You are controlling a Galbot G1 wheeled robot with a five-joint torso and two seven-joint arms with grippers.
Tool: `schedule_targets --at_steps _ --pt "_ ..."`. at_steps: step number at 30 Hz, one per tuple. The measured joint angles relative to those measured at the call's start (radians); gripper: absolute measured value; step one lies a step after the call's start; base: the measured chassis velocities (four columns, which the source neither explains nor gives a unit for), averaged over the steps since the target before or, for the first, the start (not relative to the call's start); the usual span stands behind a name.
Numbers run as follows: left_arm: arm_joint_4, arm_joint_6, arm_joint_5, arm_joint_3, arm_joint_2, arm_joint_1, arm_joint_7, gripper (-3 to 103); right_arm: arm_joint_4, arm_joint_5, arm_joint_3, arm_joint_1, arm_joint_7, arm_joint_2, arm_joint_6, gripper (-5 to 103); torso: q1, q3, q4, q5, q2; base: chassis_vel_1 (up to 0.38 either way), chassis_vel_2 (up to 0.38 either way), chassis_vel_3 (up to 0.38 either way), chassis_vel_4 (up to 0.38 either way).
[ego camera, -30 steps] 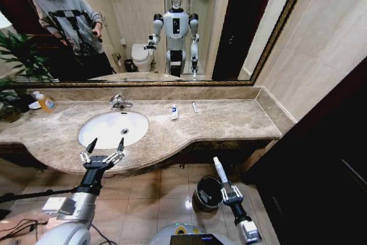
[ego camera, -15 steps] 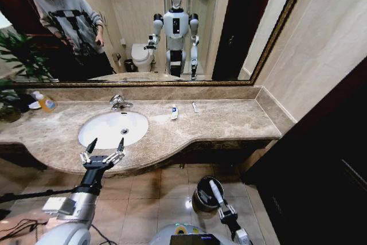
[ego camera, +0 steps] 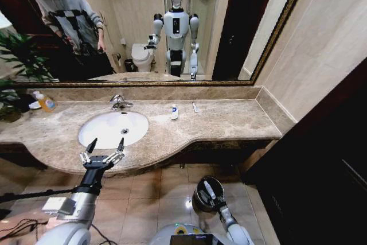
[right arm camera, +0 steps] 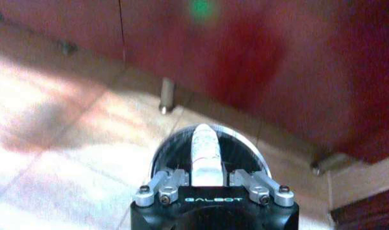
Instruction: Pick up the trash from the sink and place it in the trash bin.
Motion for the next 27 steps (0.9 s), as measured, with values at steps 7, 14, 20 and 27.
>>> schedule_targets --at_steps 7,14,20,27 --pt "0.000 0.000 0.000 0.000 0.000 0.000 0.000 100 -0.206 -0.024 0.015 0.128 -0.008 0.017 0.004 27 0.000 0.000 -0.0001 0.0000 0.000 0.000 0.000 0.000 0.000" --pt "0.000 0.000 0.000 0.000 0.000 0.000 0.000 100 -0.352 -0.045 0.027 0.237 -0.008 0.027 0.024 27 0.000 0.000 0.0000 0.0000 0.000 0.000 0.000 0.000 0.000" --pt "0.000 0.000 0.000 0.000 0.000 0.000 0.000 100 -0.546 -0.071 0.041 0.342 -0.001 0.033 0.062 27 0.000 0.000 0.0000 0.0000 0.000 0.000 0.000 0.000 0.000" --pt "0.000 0.000 0.000 0.000 0.000 0.000 0.000 100 -0.629 -0.075 0.040 0.389 0.000 0.038 0.072 27 0.000 0.000 0.0000 0.0000 0.000 0.000 0.000 0.000 0.000"
